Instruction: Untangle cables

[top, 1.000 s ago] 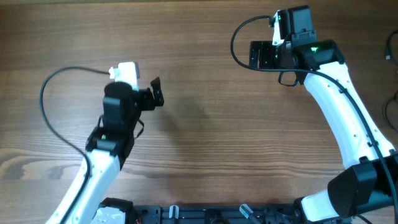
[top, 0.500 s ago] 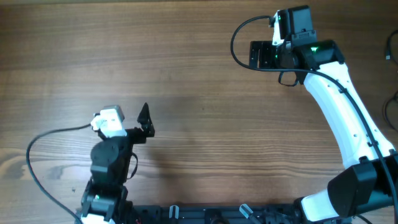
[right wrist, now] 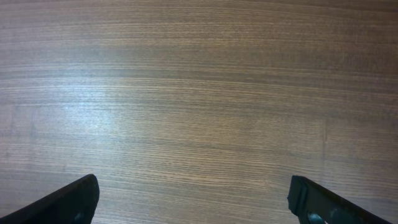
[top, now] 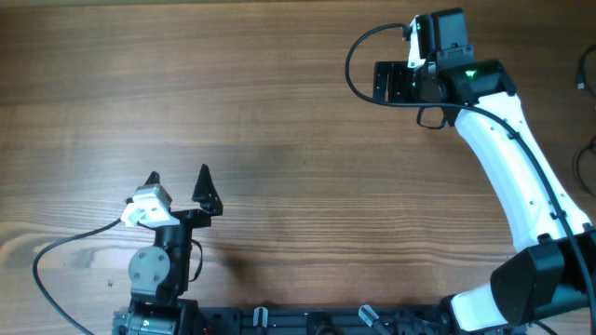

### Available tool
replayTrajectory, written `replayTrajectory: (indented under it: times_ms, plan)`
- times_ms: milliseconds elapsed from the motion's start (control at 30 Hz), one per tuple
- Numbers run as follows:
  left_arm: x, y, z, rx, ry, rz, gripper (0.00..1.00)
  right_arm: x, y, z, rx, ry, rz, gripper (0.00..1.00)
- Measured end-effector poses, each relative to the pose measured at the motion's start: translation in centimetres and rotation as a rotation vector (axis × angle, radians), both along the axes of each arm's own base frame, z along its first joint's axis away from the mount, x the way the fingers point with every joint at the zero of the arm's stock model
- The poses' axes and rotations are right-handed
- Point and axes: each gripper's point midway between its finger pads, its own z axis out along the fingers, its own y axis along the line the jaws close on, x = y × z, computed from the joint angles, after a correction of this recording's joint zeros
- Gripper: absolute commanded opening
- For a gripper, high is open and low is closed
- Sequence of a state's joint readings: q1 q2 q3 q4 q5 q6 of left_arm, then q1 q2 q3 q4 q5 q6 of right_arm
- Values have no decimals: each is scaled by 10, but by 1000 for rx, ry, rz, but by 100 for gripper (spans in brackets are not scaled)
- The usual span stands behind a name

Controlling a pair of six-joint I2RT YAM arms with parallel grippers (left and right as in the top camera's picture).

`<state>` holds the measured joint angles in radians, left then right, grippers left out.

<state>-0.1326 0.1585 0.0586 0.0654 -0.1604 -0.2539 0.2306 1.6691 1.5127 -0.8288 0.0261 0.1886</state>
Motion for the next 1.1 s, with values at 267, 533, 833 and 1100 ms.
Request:
replayTrajectory:
  times_ms: [267, 533, 833, 1100]
  plan:
    - [-8, 15, 10, -9, -53, 56, 100, 0, 0, 0, 0, 0, 0, 100]
    - [-10, 14, 14, -14, -92, 53, 100, 0, 0, 0, 0, 0, 0, 100]
    - [-9, 14, 16, -19, -112, 52, 100, 0, 0, 0, 0, 0, 0, 100]
    - [-10, 14, 24, -23, -147, 52, 100, 0, 0, 0, 0, 0, 0, 100]
